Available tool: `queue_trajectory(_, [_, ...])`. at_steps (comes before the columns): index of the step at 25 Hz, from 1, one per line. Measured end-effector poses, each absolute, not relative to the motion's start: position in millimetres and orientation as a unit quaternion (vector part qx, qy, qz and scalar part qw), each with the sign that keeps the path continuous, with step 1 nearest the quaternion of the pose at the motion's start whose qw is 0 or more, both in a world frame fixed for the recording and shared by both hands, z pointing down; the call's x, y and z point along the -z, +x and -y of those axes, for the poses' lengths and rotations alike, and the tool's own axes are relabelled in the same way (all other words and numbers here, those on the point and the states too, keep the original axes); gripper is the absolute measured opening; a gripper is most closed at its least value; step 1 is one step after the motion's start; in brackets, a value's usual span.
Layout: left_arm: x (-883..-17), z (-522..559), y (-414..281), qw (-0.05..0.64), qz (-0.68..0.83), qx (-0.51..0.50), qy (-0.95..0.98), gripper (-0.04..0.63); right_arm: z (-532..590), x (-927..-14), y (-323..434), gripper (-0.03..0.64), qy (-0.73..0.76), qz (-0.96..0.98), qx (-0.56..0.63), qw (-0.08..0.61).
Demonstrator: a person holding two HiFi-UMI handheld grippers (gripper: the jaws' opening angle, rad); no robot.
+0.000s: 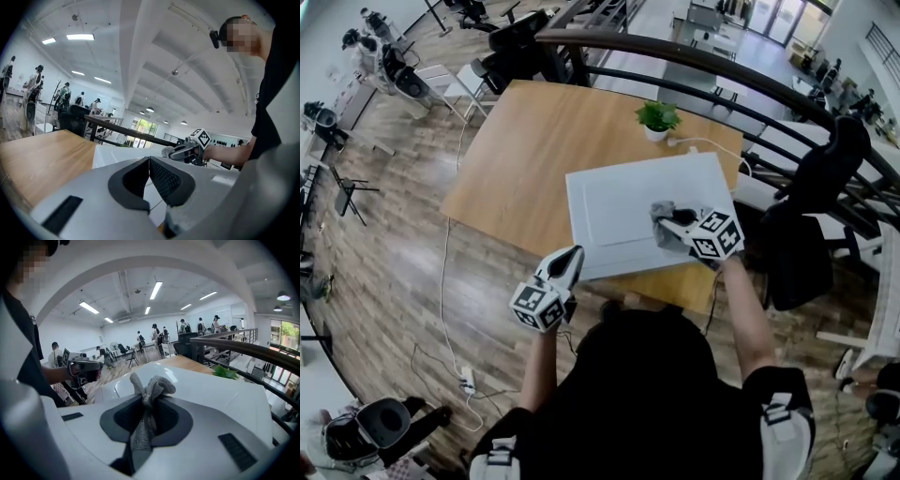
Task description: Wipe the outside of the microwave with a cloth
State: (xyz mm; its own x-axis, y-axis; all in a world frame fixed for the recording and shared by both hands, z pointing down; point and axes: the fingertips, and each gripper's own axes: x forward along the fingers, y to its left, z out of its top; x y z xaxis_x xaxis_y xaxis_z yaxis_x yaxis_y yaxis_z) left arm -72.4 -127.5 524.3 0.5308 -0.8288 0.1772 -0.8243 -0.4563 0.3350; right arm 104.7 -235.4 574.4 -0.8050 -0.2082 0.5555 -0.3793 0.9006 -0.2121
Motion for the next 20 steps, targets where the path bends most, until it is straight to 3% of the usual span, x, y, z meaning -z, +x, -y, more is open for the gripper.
queue_trajectory(20, [-523.0, 155.8, -14.6, 0.198, 0.465, -0.006, 0.863, 0.003, 214.0, -581.9, 168.4, 0.052, 0.174, 0.936, -0.172, 0.253])
